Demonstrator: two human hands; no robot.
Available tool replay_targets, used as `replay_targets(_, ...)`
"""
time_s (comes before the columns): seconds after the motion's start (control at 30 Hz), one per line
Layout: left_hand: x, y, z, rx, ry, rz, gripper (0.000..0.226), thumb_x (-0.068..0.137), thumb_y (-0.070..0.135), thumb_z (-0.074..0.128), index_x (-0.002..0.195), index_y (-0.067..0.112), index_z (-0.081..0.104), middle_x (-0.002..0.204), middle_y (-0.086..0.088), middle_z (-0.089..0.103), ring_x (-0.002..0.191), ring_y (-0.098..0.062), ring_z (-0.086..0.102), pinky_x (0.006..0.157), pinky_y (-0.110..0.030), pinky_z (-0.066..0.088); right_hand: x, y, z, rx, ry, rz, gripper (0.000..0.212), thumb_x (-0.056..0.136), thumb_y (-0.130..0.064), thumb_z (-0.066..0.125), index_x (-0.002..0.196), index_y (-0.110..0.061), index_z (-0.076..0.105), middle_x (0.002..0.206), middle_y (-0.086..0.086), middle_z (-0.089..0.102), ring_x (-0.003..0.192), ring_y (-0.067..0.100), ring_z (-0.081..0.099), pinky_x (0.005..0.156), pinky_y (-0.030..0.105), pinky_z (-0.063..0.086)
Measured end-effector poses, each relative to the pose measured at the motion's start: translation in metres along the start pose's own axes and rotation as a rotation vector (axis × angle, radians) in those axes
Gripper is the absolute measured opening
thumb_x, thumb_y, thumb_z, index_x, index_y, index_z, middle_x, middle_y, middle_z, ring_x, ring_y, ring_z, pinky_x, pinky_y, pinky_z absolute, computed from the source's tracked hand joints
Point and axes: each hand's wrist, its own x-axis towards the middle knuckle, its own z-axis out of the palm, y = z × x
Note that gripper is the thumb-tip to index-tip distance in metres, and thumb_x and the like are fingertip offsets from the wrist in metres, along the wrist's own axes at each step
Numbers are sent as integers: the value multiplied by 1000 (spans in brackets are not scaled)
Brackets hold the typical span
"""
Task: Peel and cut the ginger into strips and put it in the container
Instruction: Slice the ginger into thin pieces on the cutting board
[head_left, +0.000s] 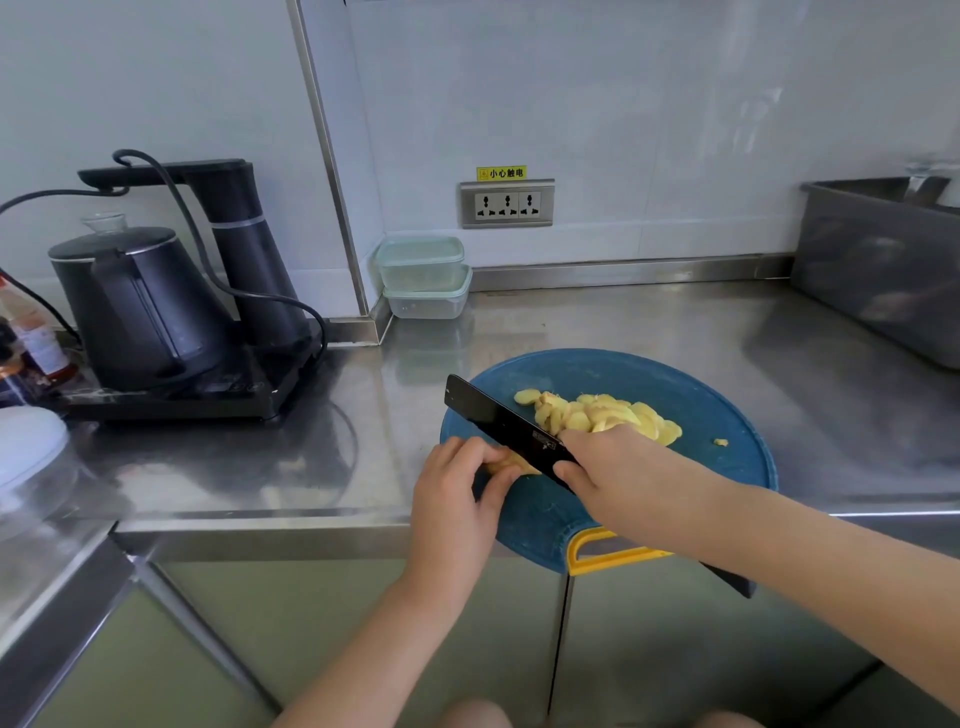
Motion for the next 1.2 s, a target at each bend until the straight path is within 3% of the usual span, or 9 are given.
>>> replay_targets(0.3, 2, -4, -1, -8, -30, -12, 12, 78, 14, 75, 78, 14, 63, 78, 9, 61, 75, -9, 57, 68, -21, 45, 10, 0, -3, -22, -21, -7, 31, 104, -33, 28, 105, -14, 52, 92, 5, 58, 79, 18, 58, 59, 25, 41)
replay_targets(0.47, 3, -4, 0, -17, -31, -12, 12, 79, 13, 75, 79, 15, 63, 80, 10, 60, 77, -9, 57, 69, -19, 44, 14, -4, -4, 50, -58, 41, 26, 104, -33, 31, 97, -16, 50, 85, 2, 54, 75, 15, 53, 60, 25, 40)
replay_targets(0.63, 1, -6, 1, -36, -41, -5, 11, 80, 13, 74, 80, 13, 63, 80, 8, 60, 78, -10, 58, 69, -25, 47, 34, -17, -3, 91, -91, 36, 28, 104, -23, 31, 102, -8, 55, 77, 1, 46, 78, 18, 48, 57, 27, 35)
replay_targets(0.87, 1, -6, -1, -90, -18, -53, 10, 83, 15, 72, 80, 11, 64, 81, 8, 60, 79, -1, 56, 68, -10, 44, 37, -20, -1, 237, -96, 83, 36, 104, -24, 27, 103, -3, 56, 90, 9, 52, 82, 23, 49, 75, 35, 43)
replay_targets(1.03, -1, -4, -3, -66, -24, -38, 11, 83, 14, 72, 80, 17, 61, 82, 11, 56, 82, 0, 55, 71, -7, 42, 19, 3, -6, 233, -156, 200, 35, 105, -34, 28, 99, -12, 55, 86, 4, 53, 70, 12, 50, 55, 21, 37)
replay_targets(1.1, -2, 0, -3, -70, -15, -13, 17, 82, 14, 72, 78, 24, 59, 82, 17, 54, 83, 4, 54, 72, -4, 40, 14, 14, -6, 280, -117, 246, 31, 104, -32, 33, 106, -11, 56, 88, 5, 56, 69, 14, 55, 54, 21, 42)
replay_targets(1.2, -3, 0, -2, -65, -1, 14, 25, 81, 12, 73, 78, 30, 56, 84, 17, 54, 84, 7, 54, 74, -3, 39, 6, 28, -9, 451, -105, 279, 12, 99, -23, 45, 107, -17, 51, 73, 5, 57, 43, 12, 54, 43, 24, 46)
